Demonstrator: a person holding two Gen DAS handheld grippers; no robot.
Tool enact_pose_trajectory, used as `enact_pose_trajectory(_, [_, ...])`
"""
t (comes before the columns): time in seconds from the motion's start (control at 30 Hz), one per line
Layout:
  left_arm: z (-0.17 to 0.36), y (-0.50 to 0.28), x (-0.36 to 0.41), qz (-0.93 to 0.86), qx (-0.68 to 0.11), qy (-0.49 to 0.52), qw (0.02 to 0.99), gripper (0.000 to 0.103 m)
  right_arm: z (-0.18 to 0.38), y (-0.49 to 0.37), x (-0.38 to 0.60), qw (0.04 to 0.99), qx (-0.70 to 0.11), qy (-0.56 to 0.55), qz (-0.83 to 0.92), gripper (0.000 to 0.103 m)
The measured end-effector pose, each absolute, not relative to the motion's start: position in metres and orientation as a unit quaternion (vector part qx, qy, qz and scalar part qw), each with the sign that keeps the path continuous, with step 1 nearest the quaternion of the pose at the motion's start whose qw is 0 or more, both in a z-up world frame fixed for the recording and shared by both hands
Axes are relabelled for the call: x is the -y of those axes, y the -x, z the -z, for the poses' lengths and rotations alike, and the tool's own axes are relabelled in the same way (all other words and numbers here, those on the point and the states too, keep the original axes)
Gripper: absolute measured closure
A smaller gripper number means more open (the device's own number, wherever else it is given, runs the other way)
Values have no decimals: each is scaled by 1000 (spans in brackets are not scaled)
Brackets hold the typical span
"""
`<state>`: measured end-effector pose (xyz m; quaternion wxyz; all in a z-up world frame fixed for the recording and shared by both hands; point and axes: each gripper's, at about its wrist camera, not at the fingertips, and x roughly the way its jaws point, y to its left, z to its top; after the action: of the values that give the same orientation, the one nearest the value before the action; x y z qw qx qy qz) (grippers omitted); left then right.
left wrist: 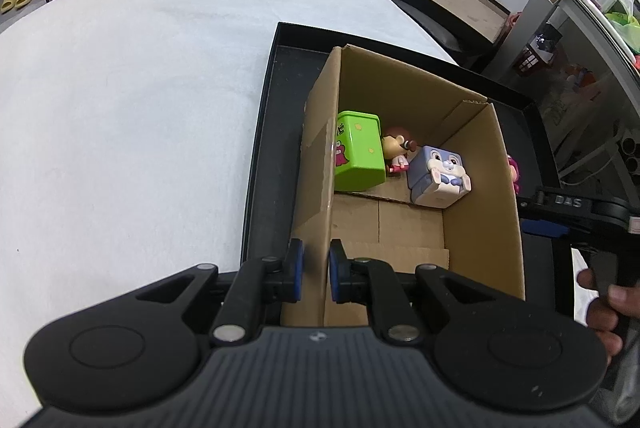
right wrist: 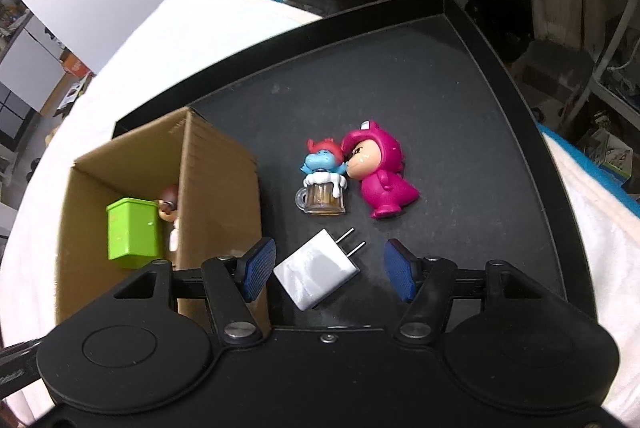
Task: Organize rigid objects
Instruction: 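Move the right tool down to the white charger and close on it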
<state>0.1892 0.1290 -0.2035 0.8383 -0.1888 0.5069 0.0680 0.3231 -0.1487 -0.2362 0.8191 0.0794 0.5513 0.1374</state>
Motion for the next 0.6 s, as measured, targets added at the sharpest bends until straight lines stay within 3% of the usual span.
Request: enact_pose_trajectory(0.6, [205,-186,-131,-64,-507,193,838,91,265,-341,135,813,-571,-51,-102,44])
